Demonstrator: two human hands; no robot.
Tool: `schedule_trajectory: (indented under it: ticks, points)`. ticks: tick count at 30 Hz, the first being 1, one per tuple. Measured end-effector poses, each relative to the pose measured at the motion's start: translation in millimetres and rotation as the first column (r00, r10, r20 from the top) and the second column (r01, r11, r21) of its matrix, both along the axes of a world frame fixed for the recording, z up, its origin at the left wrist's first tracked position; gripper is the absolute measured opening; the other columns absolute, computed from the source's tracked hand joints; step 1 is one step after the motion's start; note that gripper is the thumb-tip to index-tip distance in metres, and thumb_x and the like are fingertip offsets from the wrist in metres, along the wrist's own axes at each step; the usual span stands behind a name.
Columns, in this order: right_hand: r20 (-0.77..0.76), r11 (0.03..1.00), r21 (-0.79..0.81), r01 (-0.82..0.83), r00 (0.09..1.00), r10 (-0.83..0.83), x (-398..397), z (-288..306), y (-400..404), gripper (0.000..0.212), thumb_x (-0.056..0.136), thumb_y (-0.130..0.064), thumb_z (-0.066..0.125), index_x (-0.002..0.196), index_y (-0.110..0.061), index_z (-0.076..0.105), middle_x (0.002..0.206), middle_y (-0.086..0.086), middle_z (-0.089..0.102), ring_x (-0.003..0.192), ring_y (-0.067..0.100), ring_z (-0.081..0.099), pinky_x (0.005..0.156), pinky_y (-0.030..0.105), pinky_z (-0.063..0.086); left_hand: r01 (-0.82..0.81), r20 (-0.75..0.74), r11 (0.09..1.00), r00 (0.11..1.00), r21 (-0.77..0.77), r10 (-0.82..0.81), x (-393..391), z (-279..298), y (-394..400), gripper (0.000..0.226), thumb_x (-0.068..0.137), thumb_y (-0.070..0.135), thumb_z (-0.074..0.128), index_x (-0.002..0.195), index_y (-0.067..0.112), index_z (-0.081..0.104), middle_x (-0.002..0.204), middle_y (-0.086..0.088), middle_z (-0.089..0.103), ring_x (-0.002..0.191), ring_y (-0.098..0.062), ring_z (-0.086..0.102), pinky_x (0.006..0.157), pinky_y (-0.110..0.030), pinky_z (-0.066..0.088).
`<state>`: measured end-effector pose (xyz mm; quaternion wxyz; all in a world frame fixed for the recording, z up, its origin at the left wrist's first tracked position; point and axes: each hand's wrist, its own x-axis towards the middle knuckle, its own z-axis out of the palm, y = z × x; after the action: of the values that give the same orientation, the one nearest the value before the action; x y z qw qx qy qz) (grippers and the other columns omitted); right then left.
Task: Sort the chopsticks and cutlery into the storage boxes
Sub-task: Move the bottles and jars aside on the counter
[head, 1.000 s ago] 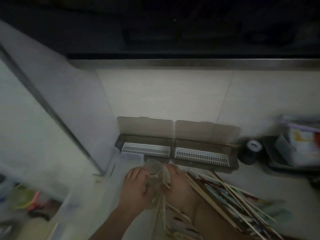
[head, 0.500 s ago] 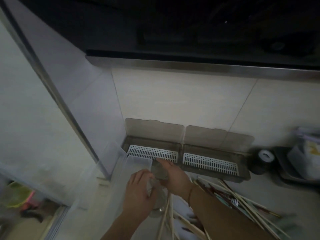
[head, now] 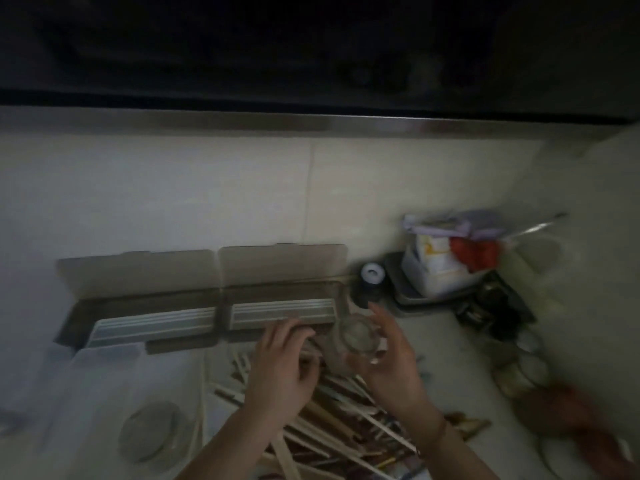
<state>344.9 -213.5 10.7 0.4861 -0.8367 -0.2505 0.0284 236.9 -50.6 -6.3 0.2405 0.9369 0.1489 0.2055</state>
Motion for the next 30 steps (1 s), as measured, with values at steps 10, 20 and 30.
schedule_trajectory:
  ticks: [10,20,30]
  points:
    - [-0.096,0.878,0.026,0.478,0.875,-0.474,90.1,-45.2,-111.0,0.060,0.069,-0.024,0.084,0.119,-0.019,0.052,0.113,0.004,0.060,0.105,0.024,0.059,0.089,0.047,0.050,0.139,-0.221,0.634,0.863,-0.761,-0.454,141.5,-23.0,-147.6,0.049,0.082,0.030,0.062,0.125,0.047,0.048,0.123,0.021,0.054,0.107,0.006,0.054,0.090,-0.019,0.046]
    - [-0.116,0.863,0.012,0.505,0.858,-0.500,140.3,-68.8,-117.9,0.046,0.067,-0.020,0.084,0.103,-0.011,0.057,0.099,0.008,0.066,0.097,0.029,0.061,0.086,0.046,0.049,-0.061,-0.139,0.246,0.938,-0.967,-0.316,195.8,-38.2,-179.4,0.071,0.050,0.006,0.047,0.115,0.031,0.061,0.111,-0.004,0.070,0.076,-0.012,0.064,0.059,-0.021,0.039]
    - [-0.008,0.890,0.022,0.456,0.890,-0.456,101.5,-73.3,-126.6,0.061,0.081,-0.013,0.064,0.139,-0.010,0.045,0.143,0.008,0.049,0.131,0.018,0.046,0.107,0.027,0.036,-0.081,-0.125,0.188,0.963,-0.979,-0.237,200.3,-53.6,-178.2,0.075,0.045,-0.004,0.041,0.111,0.028,0.060,0.092,0.018,0.073,0.086,0.004,0.067,0.066,-0.019,0.045]
